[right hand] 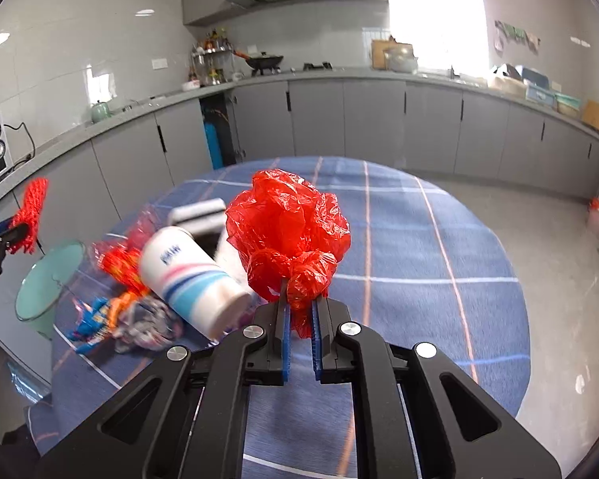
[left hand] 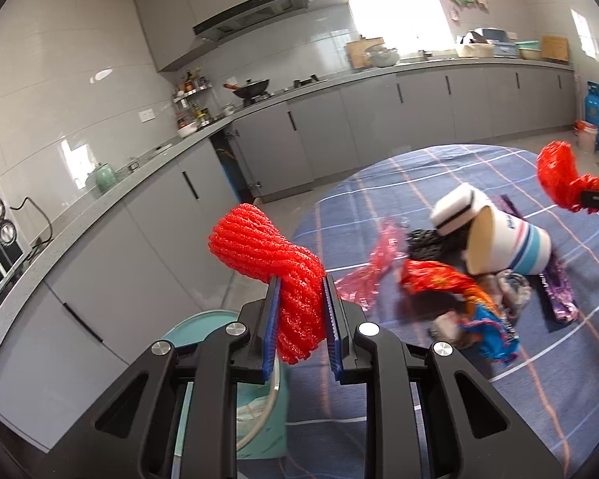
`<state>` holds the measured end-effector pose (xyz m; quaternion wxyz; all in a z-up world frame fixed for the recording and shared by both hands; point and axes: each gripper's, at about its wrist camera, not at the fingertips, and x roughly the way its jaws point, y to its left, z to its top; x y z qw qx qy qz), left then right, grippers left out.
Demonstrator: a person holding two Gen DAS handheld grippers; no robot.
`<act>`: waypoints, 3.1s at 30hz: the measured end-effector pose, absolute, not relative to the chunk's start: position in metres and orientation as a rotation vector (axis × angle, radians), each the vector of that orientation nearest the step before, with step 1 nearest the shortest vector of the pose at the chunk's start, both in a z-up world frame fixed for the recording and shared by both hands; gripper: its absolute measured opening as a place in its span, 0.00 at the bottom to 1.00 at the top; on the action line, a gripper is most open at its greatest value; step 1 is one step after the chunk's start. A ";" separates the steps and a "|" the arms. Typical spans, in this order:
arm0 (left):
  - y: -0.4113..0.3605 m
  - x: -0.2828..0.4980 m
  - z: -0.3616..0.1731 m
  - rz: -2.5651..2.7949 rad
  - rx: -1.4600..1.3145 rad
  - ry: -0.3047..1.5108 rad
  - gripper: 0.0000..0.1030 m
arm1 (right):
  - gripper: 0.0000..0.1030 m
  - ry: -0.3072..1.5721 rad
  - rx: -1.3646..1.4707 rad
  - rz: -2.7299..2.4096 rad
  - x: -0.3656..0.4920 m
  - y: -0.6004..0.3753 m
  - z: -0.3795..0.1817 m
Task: Collect trash
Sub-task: 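Carry the red mesh net and red bag over the teal bin with both tools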
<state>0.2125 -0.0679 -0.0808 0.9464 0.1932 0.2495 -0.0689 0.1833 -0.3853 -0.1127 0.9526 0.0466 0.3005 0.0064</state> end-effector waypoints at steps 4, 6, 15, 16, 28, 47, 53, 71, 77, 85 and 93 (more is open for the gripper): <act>-0.057 0.214 -0.079 -0.095 0.371 0.504 0.20 | 0.09 0.578 0.083 0.040 0.189 -0.369 -0.100; -0.053 0.215 -0.077 -0.070 0.357 0.496 0.21 | 0.09 0.568 0.075 0.052 0.191 -0.359 -0.095; -0.045 0.212 -0.067 -0.011 0.321 0.449 0.21 | 0.09 0.532 0.044 0.120 0.205 -0.315 -0.080; -0.044 0.212 -0.066 -0.007 0.323 0.445 0.21 | 0.09 0.530 0.040 0.126 0.206 -0.311 -0.079; -0.020 0.222 -0.067 0.043 0.310 0.441 0.21 | 0.09 0.518 0.000 0.185 0.217 -0.270 -0.072; 0.055 0.236 -0.071 0.145 0.318 0.453 0.21 | 0.09 0.521 -0.058 0.302 0.251 -0.190 -0.071; 0.083 0.242 -0.076 0.199 0.322 0.472 0.21 | 0.09 0.529 -0.080 0.339 0.258 -0.159 -0.076; 0.127 0.253 -0.095 0.248 0.313 0.520 0.21 | 0.09 0.564 -0.132 0.420 0.277 -0.098 -0.089; 0.129 0.254 -0.097 0.246 0.318 0.529 0.21 | 0.09 0.570 -0.145 0.441 0.277 -0.085 -0.093; 0.131 0.256 -0.102 0.238 0.327 0.539 0.21 | 0.09 0.578 -0.152 0.457 0.278 -0.077 -0.095; 0.131 0.256 -0.104 0.234 0.328 0.546 0.21 | 0.09 0.584 -0.155 0.463 0.278 -0.073 -0.097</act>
